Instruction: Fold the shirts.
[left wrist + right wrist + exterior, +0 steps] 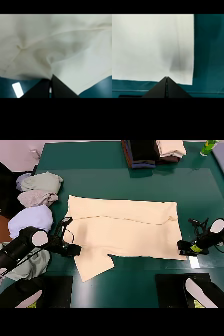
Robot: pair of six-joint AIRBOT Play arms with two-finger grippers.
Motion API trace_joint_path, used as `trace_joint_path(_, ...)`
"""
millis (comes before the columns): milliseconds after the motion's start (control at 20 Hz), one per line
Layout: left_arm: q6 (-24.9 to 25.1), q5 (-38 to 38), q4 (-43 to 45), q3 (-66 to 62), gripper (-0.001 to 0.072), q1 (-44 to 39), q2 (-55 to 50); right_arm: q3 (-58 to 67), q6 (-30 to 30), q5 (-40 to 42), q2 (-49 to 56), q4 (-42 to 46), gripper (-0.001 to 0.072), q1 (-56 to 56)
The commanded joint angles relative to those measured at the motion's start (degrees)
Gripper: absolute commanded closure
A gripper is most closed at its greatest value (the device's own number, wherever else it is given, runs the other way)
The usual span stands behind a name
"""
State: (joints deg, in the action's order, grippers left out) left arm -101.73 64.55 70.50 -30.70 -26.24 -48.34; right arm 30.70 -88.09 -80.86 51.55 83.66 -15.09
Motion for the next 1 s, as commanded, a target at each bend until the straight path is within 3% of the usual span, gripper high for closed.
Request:
trace_joint_path(0,0.3,1.2,0.5,-0.1,0.0685,0.0,0.0,0.0,0.1,-1.2,-1.2,2.0,0.0618,-0.8)
trace_joint_path(50,0.3,1.2,0.5,-0.1,0.0685,0.0,0.0,0.1,0.1,-0.6,-2.5,2.0,0.0355,-2.1)
trace_joint_path(100,0.3,1.1,0.5,-0.1,0.0685,0.0,0.0,0.1,0.1,0.1,-4.0,2.1,0.0242,-3.7)
trace_joint_path(300,0.3,0.4,0.4,-0.1,0.0685,0.0,0.0,-0.2,1.8,0.2,-4.6,1.3,0.0242,-10.8)
trace_joint_path(700,0.2,0.3,0.4,-0.1,0.0685,0.0,0.0,-0.2,2.1,2.5,5.7,-3.0,0.0247,-8.5)
trace_joint_path(850,0.2,0.5,0.0,-0.1,0.0685,0.0,0.0,-0.1,0.5,2.7,6.9,-2.5,0.0276,-3.2)
trace_joint_path(950,0.2,0.6,-0.2,-0.1,0.0685,0.0,0.0,-0.1,0.5,2.4,7.8,-2.6,0.0395,-1.0)
